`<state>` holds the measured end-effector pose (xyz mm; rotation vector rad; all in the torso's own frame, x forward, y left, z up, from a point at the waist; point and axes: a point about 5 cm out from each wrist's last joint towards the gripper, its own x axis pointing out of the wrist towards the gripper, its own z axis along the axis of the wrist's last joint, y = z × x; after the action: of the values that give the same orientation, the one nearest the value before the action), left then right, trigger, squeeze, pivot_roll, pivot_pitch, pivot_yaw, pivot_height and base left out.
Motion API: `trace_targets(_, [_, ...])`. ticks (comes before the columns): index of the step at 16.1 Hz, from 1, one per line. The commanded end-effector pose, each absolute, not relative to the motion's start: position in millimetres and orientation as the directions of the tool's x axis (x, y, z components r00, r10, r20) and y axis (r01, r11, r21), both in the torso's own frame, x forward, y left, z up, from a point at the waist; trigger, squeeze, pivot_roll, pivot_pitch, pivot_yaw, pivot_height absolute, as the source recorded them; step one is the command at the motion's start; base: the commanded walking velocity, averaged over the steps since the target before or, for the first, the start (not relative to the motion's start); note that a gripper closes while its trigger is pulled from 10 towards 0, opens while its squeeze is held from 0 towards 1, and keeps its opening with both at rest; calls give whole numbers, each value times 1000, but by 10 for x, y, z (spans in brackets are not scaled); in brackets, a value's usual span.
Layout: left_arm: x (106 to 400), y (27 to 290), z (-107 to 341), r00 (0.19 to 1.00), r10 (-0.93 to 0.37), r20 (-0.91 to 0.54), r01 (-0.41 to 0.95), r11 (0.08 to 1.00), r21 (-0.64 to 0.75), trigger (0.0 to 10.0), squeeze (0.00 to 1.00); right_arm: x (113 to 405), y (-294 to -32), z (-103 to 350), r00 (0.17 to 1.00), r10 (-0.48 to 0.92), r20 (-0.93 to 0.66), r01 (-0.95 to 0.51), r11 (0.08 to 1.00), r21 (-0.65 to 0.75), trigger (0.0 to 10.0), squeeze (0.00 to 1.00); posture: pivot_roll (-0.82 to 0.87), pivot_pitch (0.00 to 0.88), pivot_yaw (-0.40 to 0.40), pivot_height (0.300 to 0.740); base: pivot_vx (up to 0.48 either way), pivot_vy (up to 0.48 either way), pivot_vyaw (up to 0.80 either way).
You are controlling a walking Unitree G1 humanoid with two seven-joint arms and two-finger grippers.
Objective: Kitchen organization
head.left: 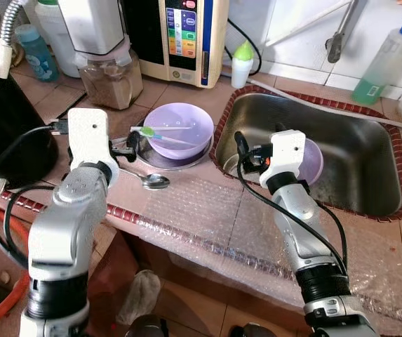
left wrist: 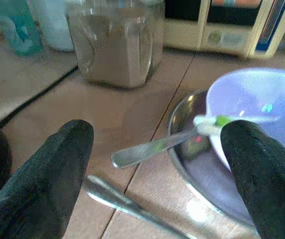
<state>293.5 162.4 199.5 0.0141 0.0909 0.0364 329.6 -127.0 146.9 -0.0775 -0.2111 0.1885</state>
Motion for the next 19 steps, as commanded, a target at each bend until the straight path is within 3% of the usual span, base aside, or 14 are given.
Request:
trace_targets(1, [2898,1644,2012,997,62,-46,-62,998,5,10000,0,3325,-1270,1503,956,206,209,-188,977,-102,10000,0,96,21,-3,740,0,0,0])
trace_targets(3, [2885,1652,1982,997,70,-31,-71,997,-41,10000,0,3330,-1266,1507,955,210,210,-192,976,-105,10000,0,94,17,-8,740,0,0,0])
trace_targets(8, [3013,1678,1749,997,67,-45,-79,936,-344,10000,0,3338,-1280,1504,951,224,212,-202,972,-120,10000,0,78,12,-24,740,0,0,0])
trace_targets(19, [3472,1411,1702,998,-44,-48,13,859,-512,10000,0,3244,-1259,1439,949,243,200,-223,968,-118,10000,0,30,7,-2,740,0,0,0])
